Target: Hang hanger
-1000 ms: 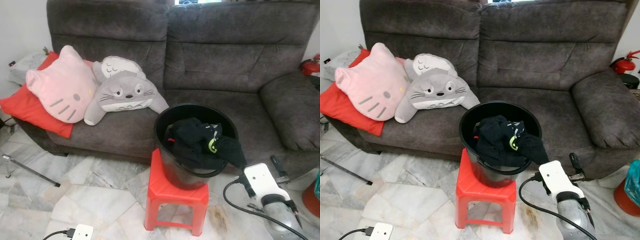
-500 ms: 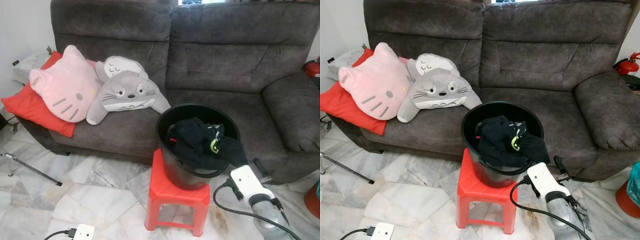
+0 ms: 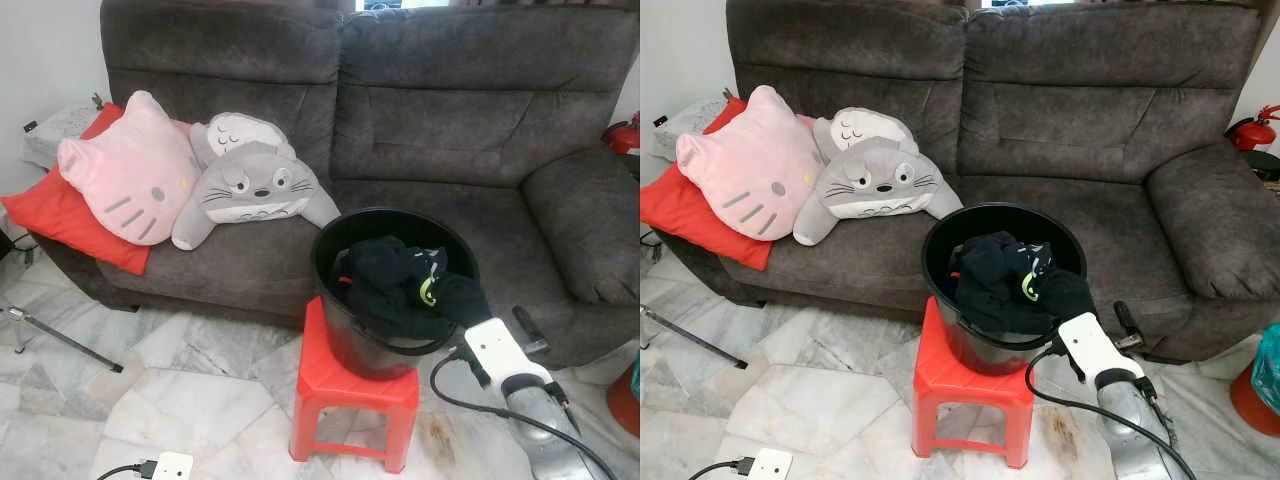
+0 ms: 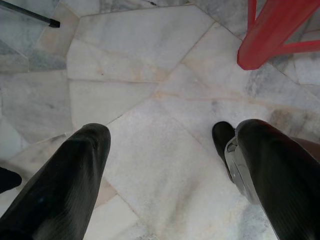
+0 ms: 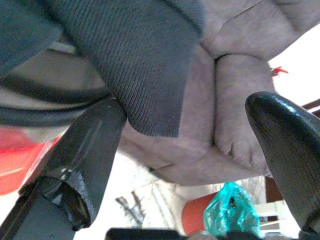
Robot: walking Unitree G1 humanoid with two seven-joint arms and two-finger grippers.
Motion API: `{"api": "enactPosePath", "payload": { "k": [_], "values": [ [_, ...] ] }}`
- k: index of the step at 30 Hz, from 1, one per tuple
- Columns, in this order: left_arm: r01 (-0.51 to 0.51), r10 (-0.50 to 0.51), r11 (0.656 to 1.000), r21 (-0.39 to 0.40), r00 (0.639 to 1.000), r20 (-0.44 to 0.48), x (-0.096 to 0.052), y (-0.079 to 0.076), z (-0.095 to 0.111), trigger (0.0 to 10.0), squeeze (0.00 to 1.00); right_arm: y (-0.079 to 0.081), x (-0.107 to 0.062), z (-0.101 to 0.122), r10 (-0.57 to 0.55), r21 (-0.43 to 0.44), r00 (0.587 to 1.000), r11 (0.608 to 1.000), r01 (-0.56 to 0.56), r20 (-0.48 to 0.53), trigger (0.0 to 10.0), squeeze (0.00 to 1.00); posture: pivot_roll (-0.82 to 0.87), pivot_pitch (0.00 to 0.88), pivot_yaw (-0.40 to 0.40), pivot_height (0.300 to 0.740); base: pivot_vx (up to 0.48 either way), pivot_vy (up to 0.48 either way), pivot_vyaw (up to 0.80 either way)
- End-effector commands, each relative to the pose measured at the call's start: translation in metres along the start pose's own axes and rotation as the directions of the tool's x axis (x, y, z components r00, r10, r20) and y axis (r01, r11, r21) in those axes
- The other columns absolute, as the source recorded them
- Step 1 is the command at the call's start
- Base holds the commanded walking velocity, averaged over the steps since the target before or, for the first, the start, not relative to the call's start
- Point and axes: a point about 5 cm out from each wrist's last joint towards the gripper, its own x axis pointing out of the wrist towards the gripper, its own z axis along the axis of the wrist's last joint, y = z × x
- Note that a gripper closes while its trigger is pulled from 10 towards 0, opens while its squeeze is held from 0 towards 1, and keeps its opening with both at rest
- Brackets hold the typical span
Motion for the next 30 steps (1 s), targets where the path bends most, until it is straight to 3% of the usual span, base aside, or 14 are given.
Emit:
{"api": "enactPosePath", "payload": {
  "k": [1, 11, 30],
  "values": [
    [-0.01, 0.011, 1.0, 0.018, 0.999, -0.042, -0.003, 0.005, -0.01, 10.0, 0.0, -0.01, 0.003, 0.009, -0.04, 0.008, 0.998, 0.999, 0.04, 0.047, 10.0, 0.0, -0.16, 0.0, 0.019, 0.74, 0.0, 0.0, 0.0],
    [-0.018, 0.019, 1.0, 0.019, 0.998, -0.066, -0.004, 0.009, -0.014, 10.0, 0.0, -0.02, 0.0, 0.025, -0.108, 0.037, 0.985, 0.994, 0.104, 0.134, 10.0, 0.0, -0.16, 0.0, 0.022, 0.74, 0.0, 0.0, 0.0],
    [-0.008, 0.009, 1.0, 0.018, 0.997, -0.073, -0.003, 0.006, -0.013, 10.0, 0.0, -0.029, -0.004, 0.058, -0.126, 0.08, 0.944, 0.991, 0.106, 0.304, 10.0, 0.0, -0.17, 0.0, 0.023, 0.74, 0.0, 0.0, 0.0]
  ]
}}
